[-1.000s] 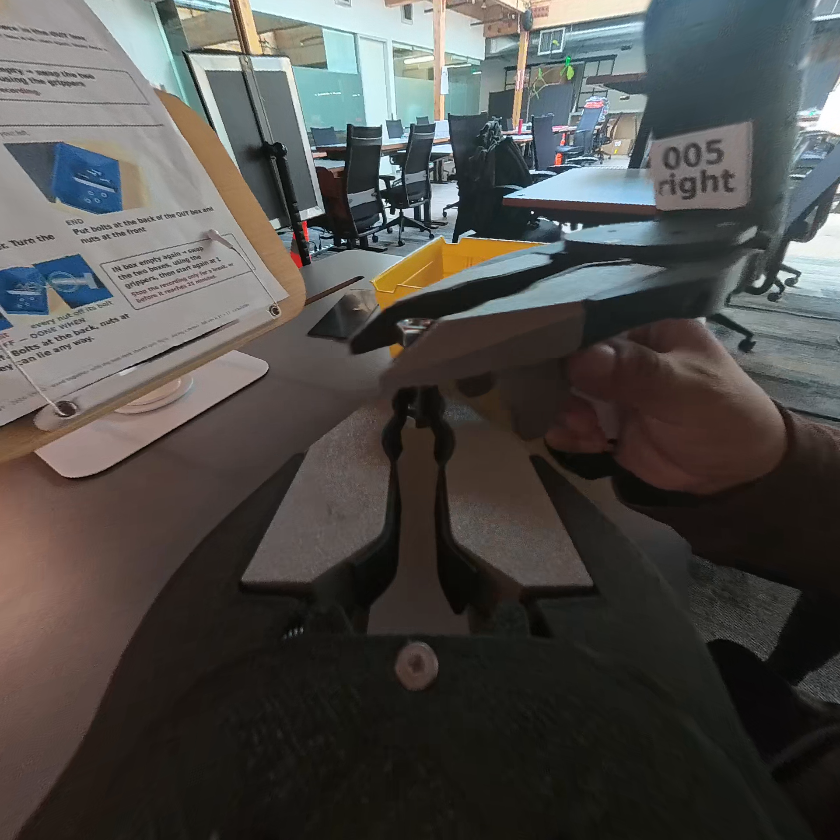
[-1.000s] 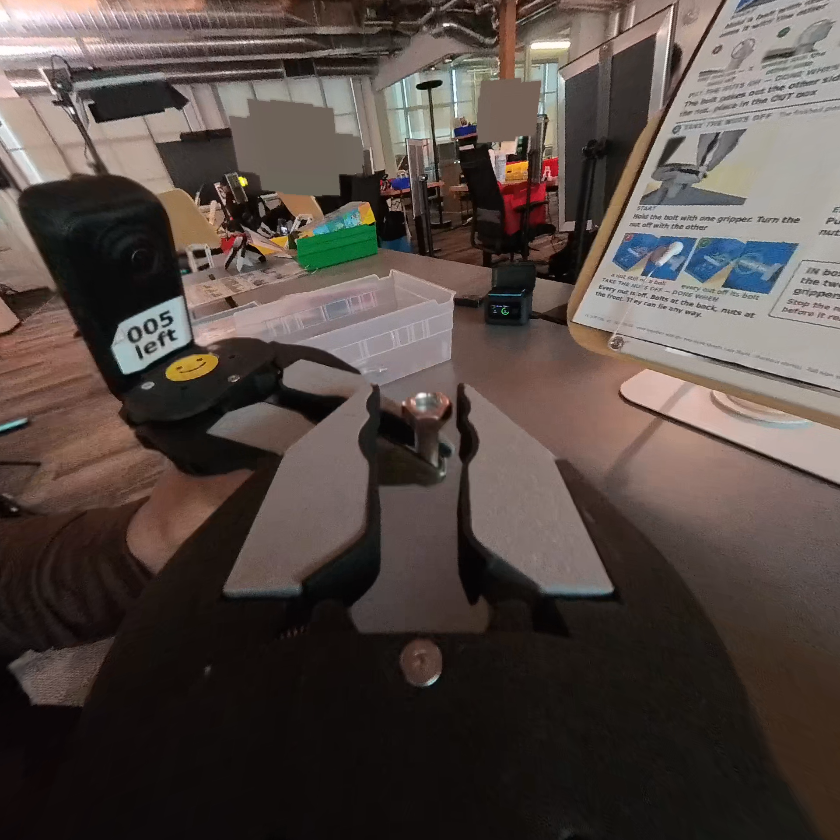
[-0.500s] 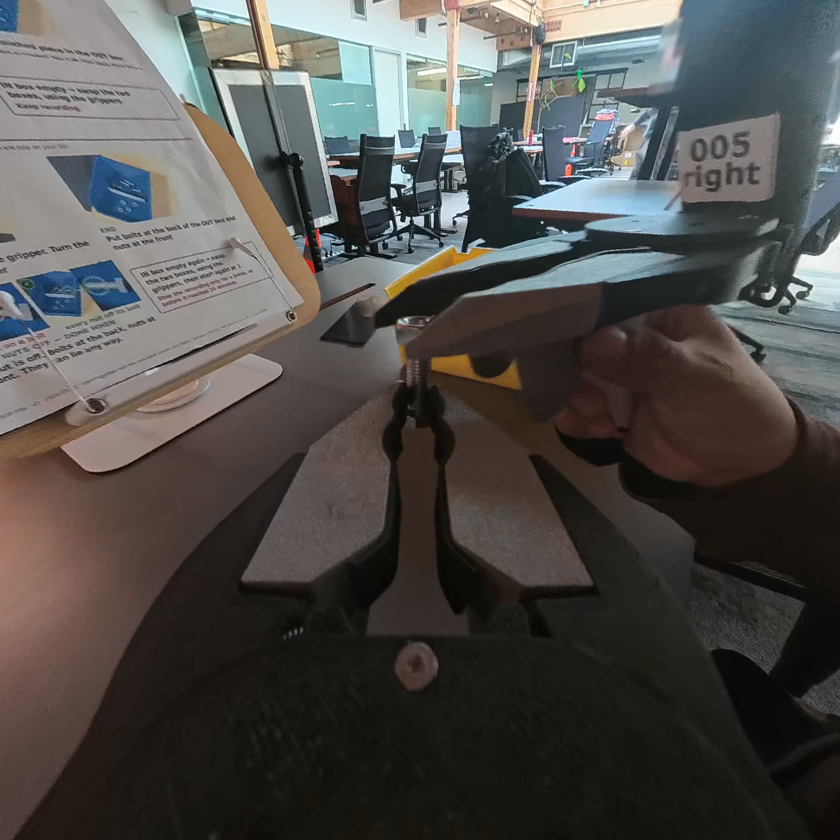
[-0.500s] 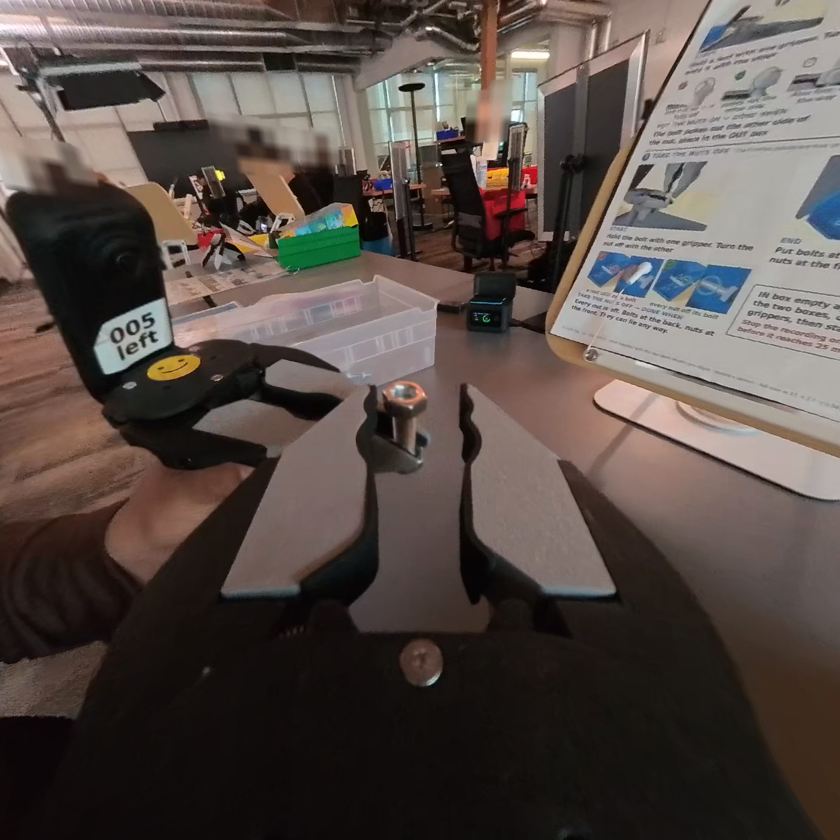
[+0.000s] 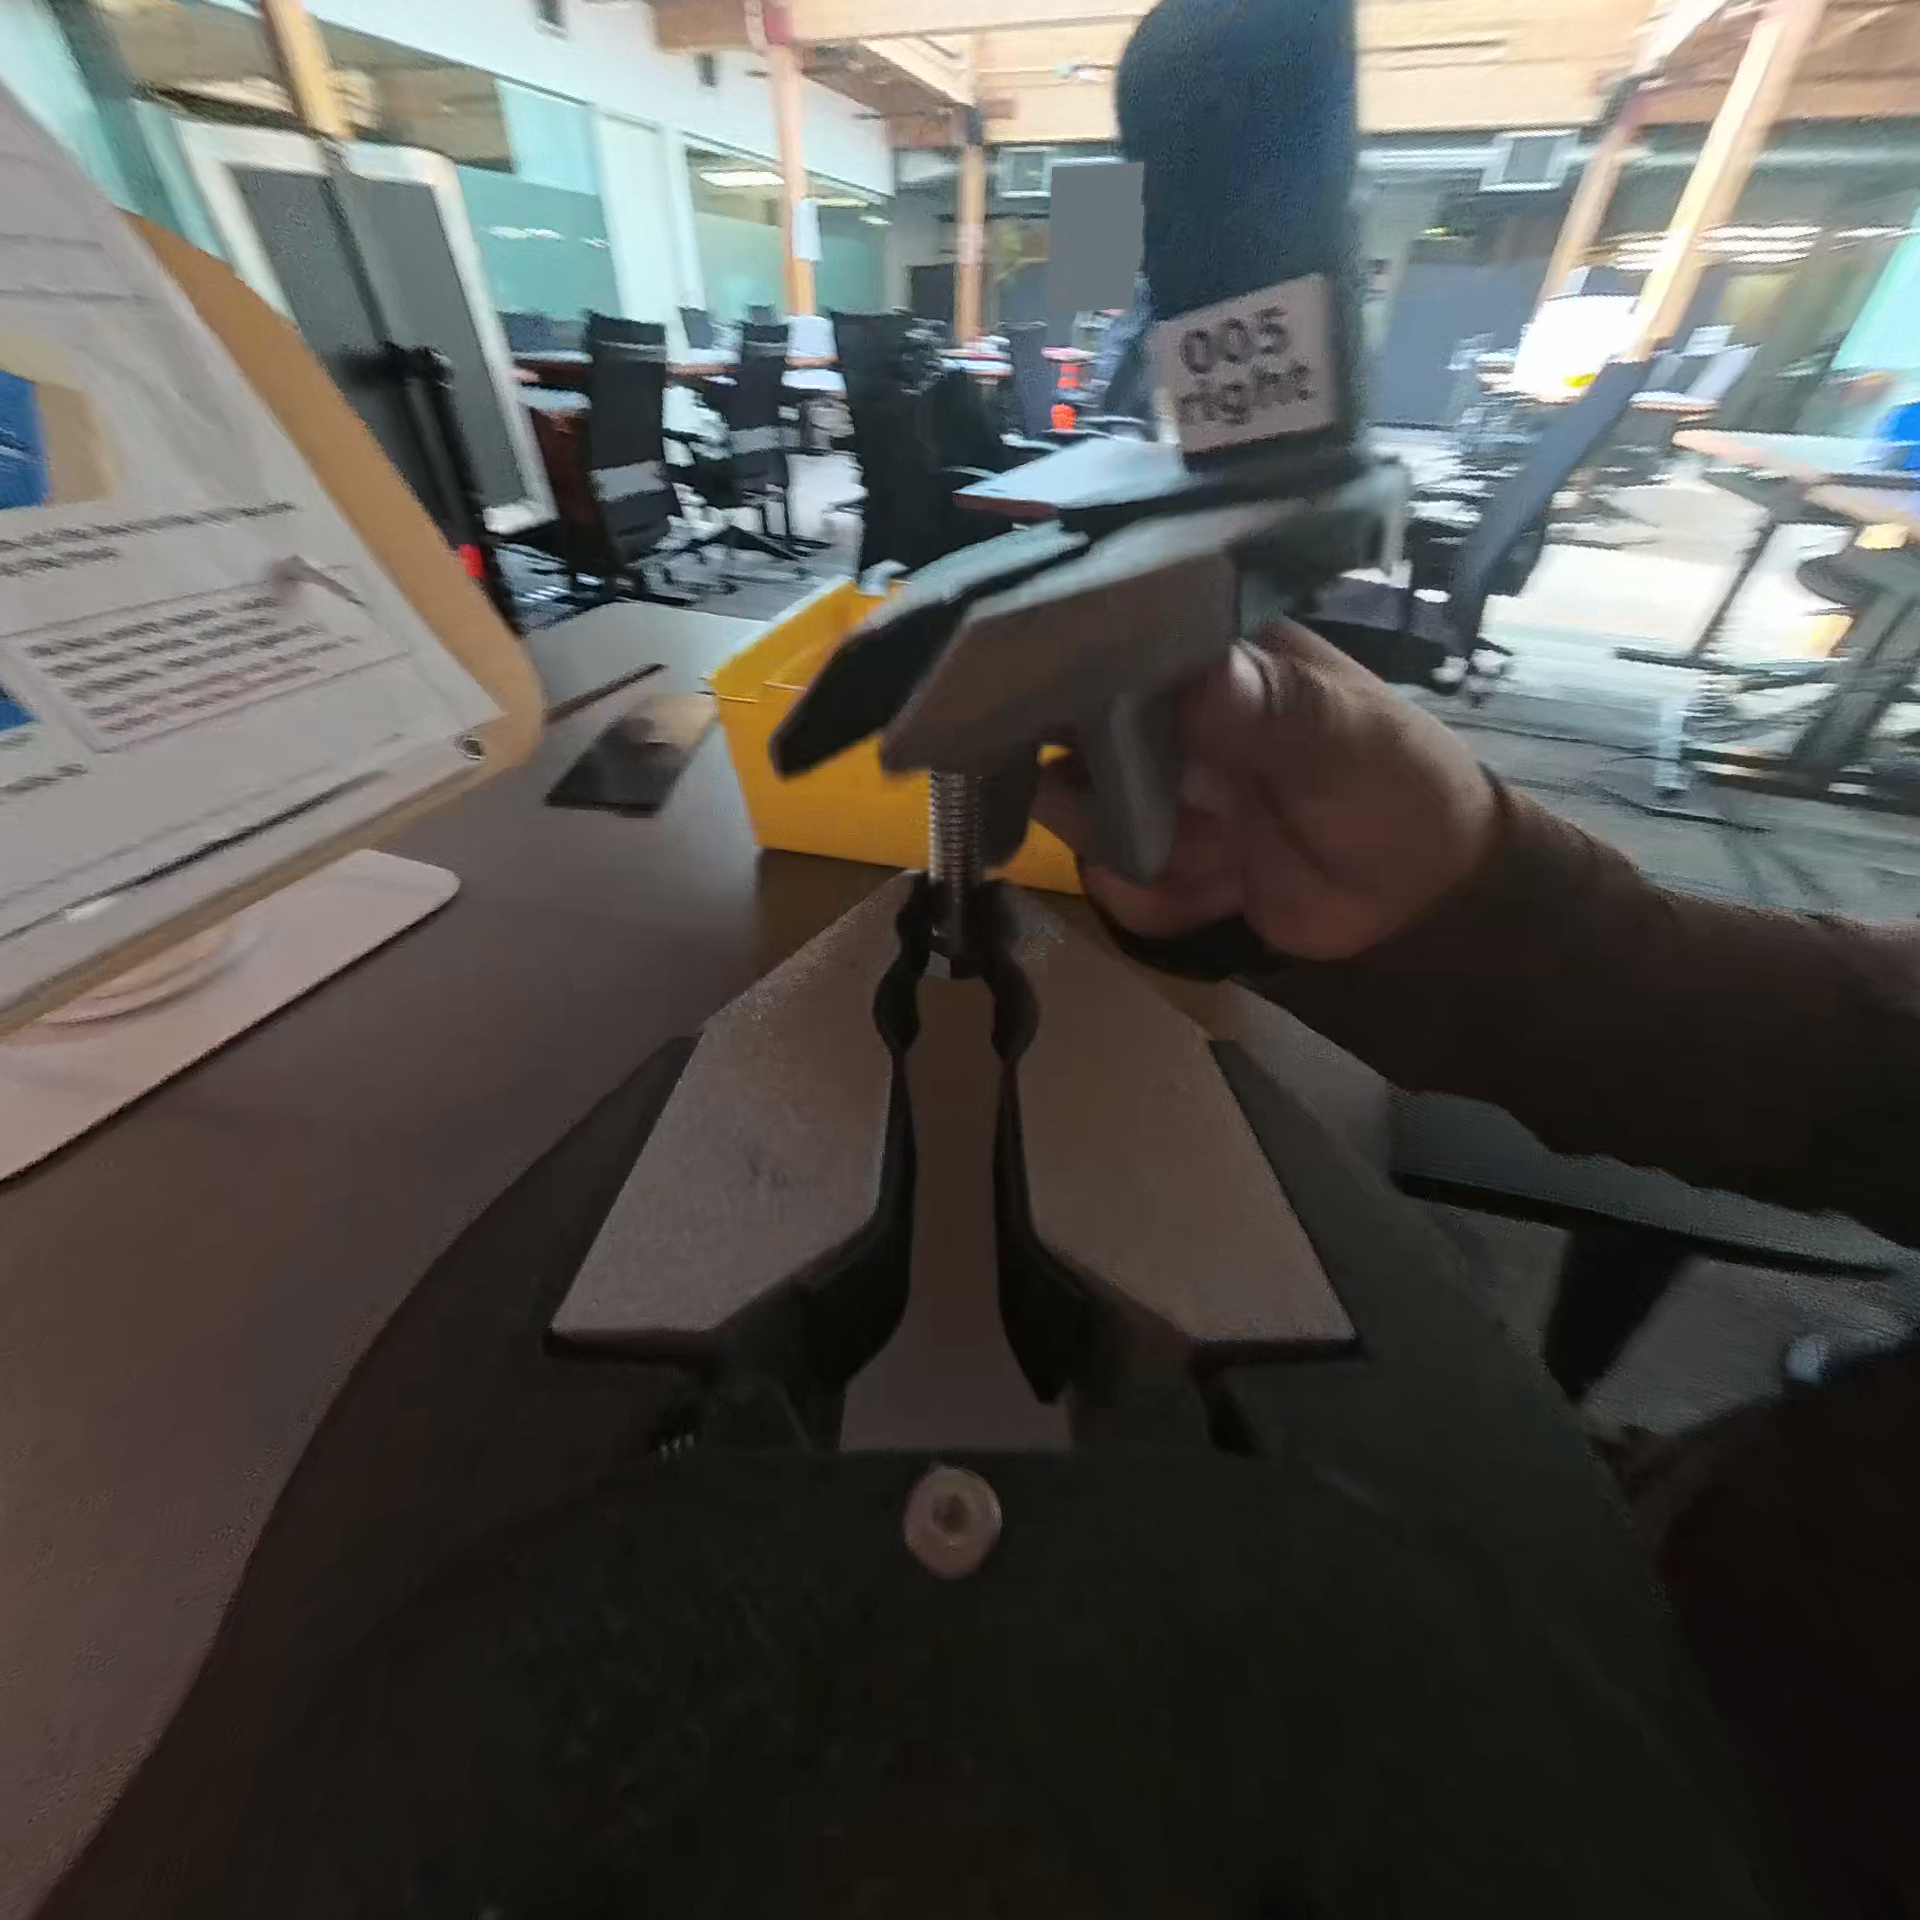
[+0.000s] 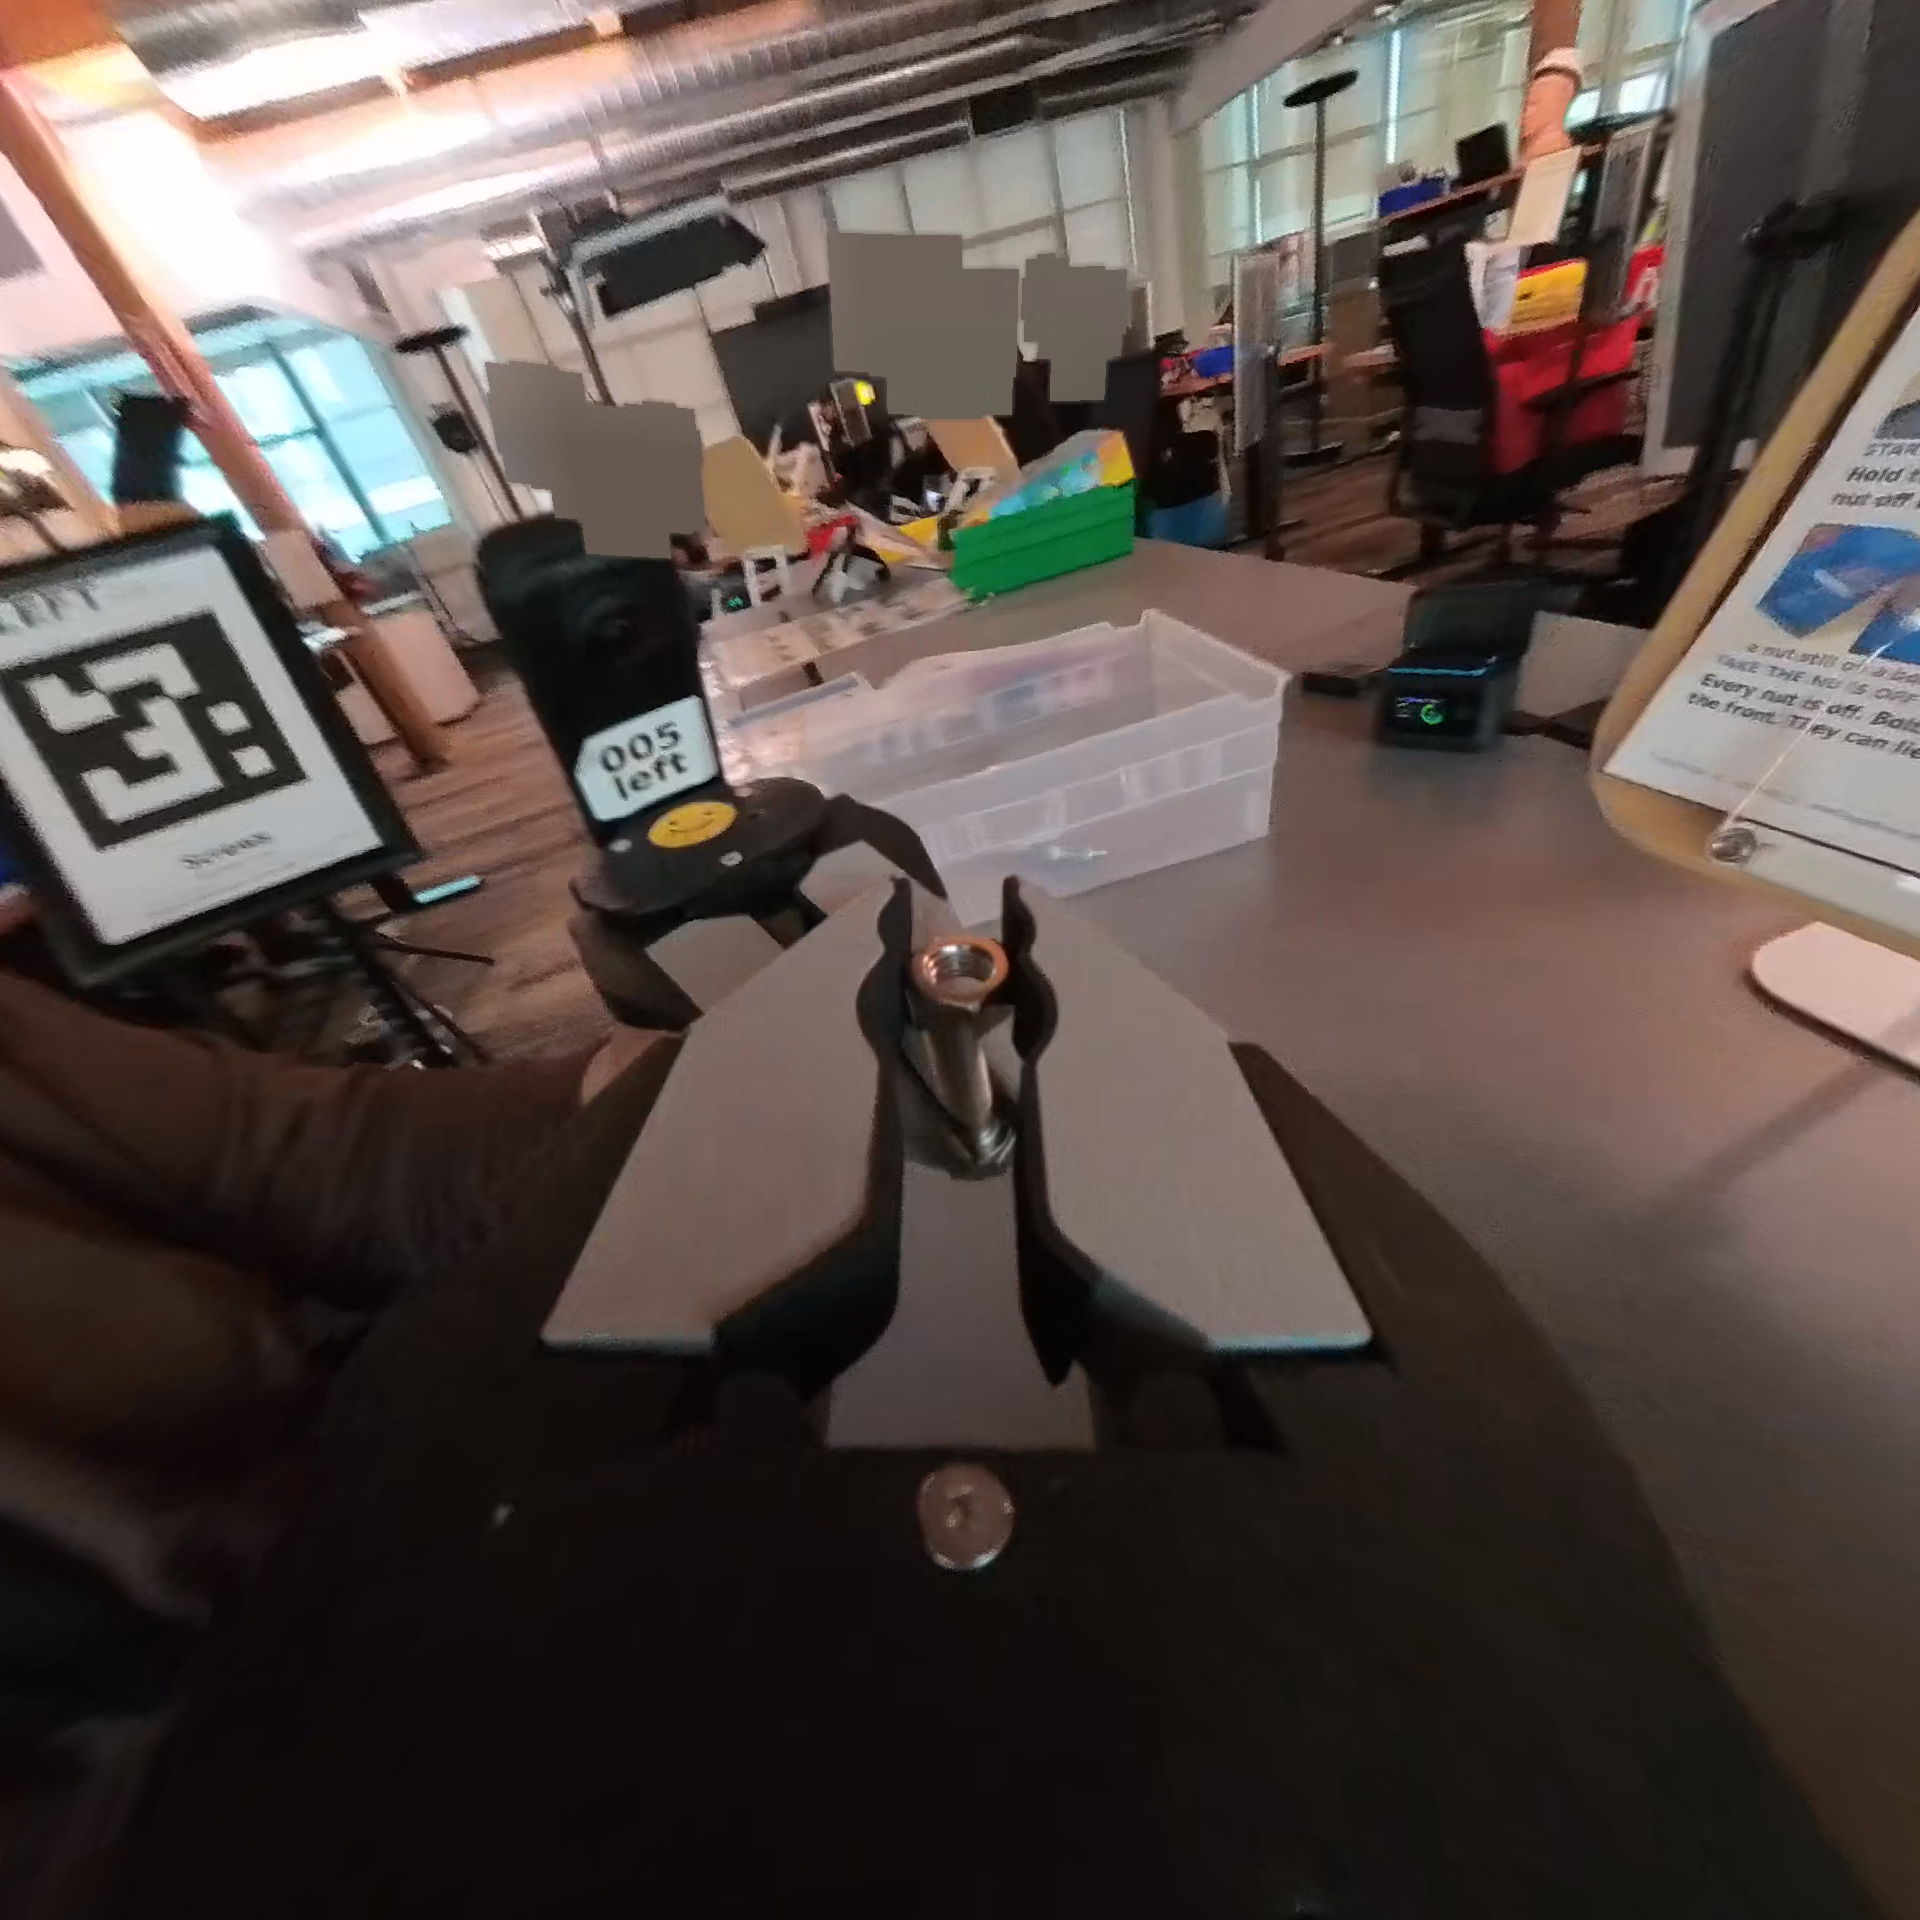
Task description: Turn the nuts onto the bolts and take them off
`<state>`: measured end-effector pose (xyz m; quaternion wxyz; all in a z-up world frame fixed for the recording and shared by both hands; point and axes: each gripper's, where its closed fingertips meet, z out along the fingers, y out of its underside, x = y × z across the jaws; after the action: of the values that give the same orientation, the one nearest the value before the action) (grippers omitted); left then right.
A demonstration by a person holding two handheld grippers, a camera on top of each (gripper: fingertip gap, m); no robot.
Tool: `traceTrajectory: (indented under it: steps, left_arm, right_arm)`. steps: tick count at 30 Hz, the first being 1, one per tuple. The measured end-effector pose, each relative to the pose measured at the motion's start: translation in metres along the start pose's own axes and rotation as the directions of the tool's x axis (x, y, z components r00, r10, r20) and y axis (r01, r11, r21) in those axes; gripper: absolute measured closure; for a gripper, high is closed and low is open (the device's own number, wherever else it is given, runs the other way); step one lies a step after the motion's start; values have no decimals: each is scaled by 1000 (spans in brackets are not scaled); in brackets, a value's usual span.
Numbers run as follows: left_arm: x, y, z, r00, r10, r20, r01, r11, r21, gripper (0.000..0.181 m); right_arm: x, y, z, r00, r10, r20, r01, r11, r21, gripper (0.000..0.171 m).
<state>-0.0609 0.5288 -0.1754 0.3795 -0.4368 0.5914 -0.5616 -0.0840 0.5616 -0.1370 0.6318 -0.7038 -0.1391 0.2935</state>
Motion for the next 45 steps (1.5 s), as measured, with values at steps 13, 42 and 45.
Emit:
traceTrajectory:
  steps: [13,42,45]
  left_arm:
    - [18,25,33,985,-84,-149,62,988,-145,174]
    - [9,-2,110,998,-38,47,46,981,-189,166]
    - [4,1,30,992,-63,106,82,979,-188,161]
  right_arm:
    - [131,23,-294,570,-296,-767,-121,893,-434,158]
    - [256,46,-258,641,-182,-746,-328,814,-480,166]
    - [284,100,-281,593,-249,-766,-548,573,-610,165]
